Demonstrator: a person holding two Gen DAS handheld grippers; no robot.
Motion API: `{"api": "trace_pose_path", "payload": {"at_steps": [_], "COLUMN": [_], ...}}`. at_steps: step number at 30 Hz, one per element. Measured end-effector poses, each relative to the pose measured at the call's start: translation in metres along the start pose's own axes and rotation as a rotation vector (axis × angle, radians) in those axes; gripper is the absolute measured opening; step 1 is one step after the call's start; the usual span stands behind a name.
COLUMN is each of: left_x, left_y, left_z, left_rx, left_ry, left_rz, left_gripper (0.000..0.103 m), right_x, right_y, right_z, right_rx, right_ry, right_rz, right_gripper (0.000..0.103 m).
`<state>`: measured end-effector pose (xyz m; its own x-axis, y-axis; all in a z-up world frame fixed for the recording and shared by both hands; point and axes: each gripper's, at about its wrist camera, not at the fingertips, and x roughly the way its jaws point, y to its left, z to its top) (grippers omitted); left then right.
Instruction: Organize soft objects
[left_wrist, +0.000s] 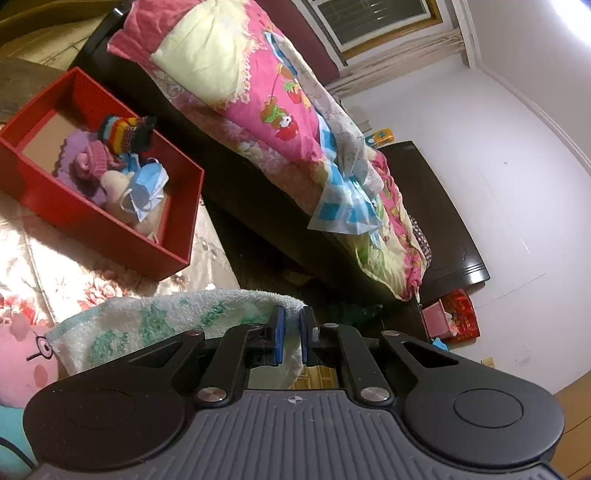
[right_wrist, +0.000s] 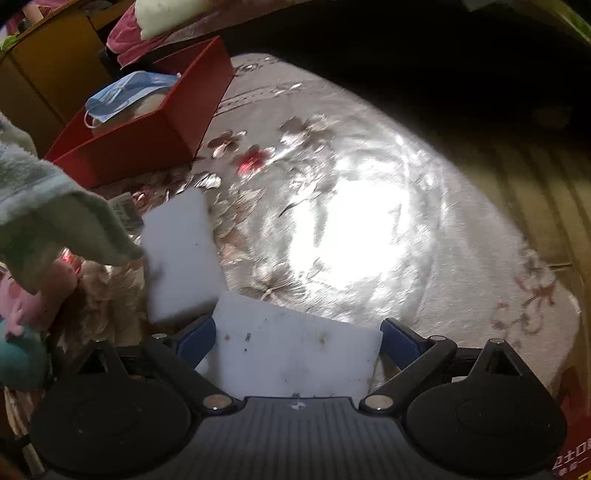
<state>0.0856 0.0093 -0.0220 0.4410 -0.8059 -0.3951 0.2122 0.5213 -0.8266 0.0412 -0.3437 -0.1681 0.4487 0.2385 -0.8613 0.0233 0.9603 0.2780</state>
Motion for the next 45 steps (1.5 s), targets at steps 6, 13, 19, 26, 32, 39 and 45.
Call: {"api": "trace_pose_path", "payload": {"at_steps": [6, 13, 19, 26, 32, 39, 45], "left_x": [0.004, 0.019, 0.062, 0.122, 0.159, 0.122, 0.081], "left_y": [0.0, 0.005, -0.005, 0.011, 0.043, 0.047, 0.03], "left_z": [-0.002, -0.013, -0.044, -0.049, -0.066, -0.061, -0.043], "left_rx": [-0.001, 0.054, 0.381, 0.539, 0.598, 0.443, 0.324], "left_ry": [0.016, 0.089, 0.211, 0.272, 0.438, 0.384, 0.292], "left_rz": [-0.01, 0.104, 0.419, 0.56, 0.652, 0.58, 0.428], "left_gripper": [0.003, 0.023, 0.075, 0.078, 0.059, 0.006, 0.005], "right_x": [0.005, -0.014, -0.037, -0.047, -0.046, -0.039, -0.045], "right_y": [0.011, 0.007, -0.01, -0.006, -0.021, -0.031, -0.029], "right_z": [-0.003, -0.002, 0.001, 0.003, 0.003, 0.002, 0.005], "right_rx": [-0.062, -0.045, 0.052, 0.046, 0.113, 0.152, 0.179], "right_ry": [-0.011, -0.037, -0.077, -0.102, -0.095, -0.062, -0.076], "right_rz": [-0.013, 0.071, 0.166, 0.223, 0.253, 0.249, 0.301], "right_gripper": [0.079, 0.033, 0.005, 0.0, 0.0, 0.0, 0.0]}}
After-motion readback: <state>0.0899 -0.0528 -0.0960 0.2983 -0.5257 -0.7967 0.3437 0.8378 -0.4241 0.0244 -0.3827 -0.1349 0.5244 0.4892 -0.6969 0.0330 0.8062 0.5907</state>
